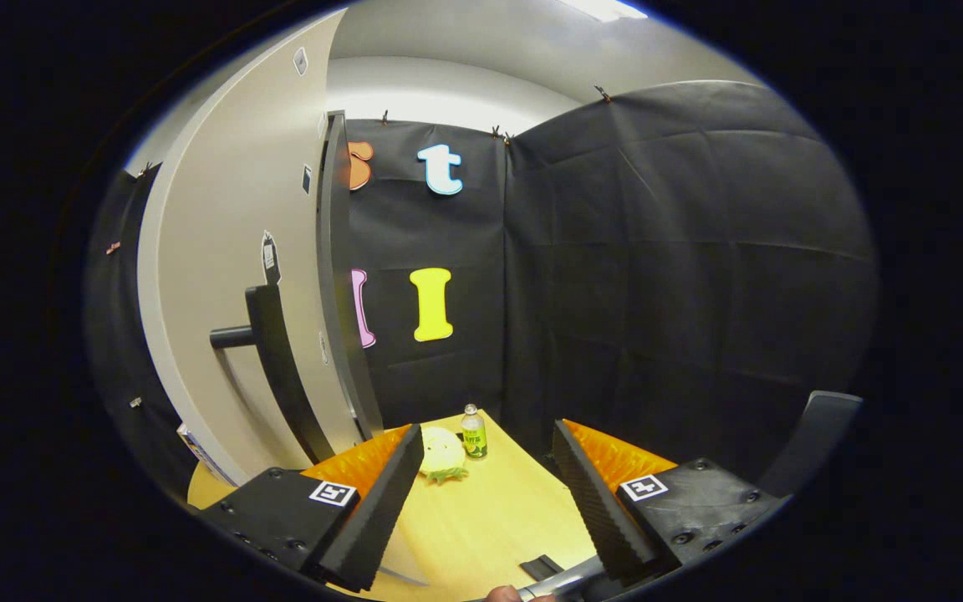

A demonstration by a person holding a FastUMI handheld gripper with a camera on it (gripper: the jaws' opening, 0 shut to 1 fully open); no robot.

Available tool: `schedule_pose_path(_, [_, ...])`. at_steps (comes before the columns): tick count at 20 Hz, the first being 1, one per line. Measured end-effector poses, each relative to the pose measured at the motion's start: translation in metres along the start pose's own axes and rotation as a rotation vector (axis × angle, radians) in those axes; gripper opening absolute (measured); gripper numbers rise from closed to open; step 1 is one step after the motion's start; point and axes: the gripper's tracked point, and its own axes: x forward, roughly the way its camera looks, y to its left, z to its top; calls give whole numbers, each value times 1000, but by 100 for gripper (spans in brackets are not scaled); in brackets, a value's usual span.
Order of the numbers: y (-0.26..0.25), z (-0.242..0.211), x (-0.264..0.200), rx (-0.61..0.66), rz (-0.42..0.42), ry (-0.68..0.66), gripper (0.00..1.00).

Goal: Open the shoe cabinet door, grab the shoes and put them into the shoe cabinet, then close the shoe cabinet door.

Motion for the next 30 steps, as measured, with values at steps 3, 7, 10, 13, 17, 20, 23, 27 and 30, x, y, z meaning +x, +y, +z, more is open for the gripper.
schedule_pose_path(3, [7,-5,9,-5,1,9,96])
schedule_pose_path(7, [9,-3,6,-7,17,3,98])
schedule_pose_path(10, [16,-5,3,4,19,5,98])
schedule_pose_path(13, [38,-8,-5,0,56,9,97])
schedule_pose_path(17, [79,-18,-22,2,116,27,97])
schedule_pose_path(20, [118,-22,-28,-20,186,33,98])
schedule_pose_path(23, [158,-24,-31,-40,246,31,98])
schedule_pose_path(27, [204,-30,-35,-92,338,38,98])
schedule_pose_path(30, [237,-26,-41,-101,404,28,98])
